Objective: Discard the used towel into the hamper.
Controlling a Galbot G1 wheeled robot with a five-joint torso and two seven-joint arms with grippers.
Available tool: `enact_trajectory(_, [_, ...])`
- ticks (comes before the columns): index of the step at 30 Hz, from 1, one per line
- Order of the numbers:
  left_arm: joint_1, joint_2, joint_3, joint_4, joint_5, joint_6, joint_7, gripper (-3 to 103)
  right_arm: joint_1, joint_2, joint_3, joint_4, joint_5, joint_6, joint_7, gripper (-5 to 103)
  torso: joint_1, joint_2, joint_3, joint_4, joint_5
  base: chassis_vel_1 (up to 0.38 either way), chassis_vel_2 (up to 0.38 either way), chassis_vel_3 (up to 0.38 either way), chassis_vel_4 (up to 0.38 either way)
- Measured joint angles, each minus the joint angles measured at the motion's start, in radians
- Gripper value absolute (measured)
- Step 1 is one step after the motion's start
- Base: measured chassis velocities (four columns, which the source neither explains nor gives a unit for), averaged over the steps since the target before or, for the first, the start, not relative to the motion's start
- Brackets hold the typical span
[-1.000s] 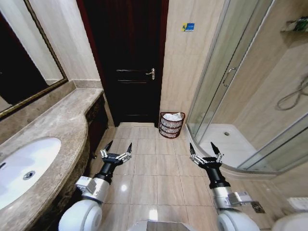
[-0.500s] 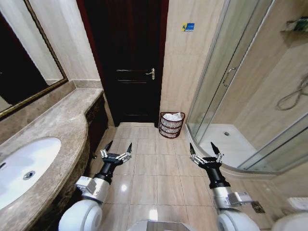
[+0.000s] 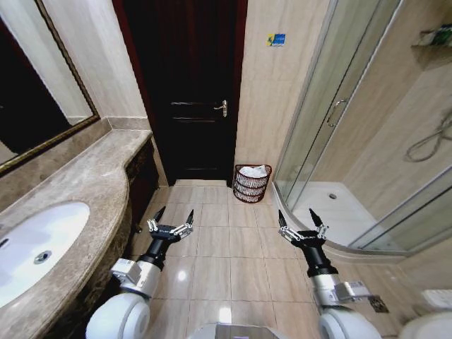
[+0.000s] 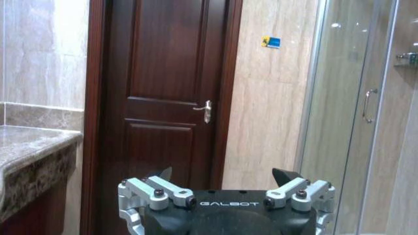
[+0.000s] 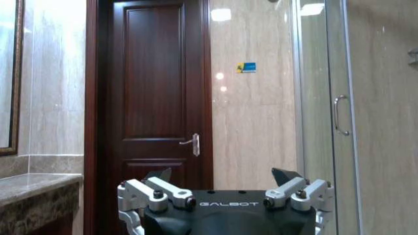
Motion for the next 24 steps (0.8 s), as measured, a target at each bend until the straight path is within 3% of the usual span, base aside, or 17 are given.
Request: enact_trajectory(24, [0.0,0.0,0.0,0.0,0.0,0.0,0.0,100,0.0,0.0,0.0,0.0,0.0,0.0,0.0,100,0.0,0.0,0.0,0.0,0.0,0.0,0.0,0.0,0.0])
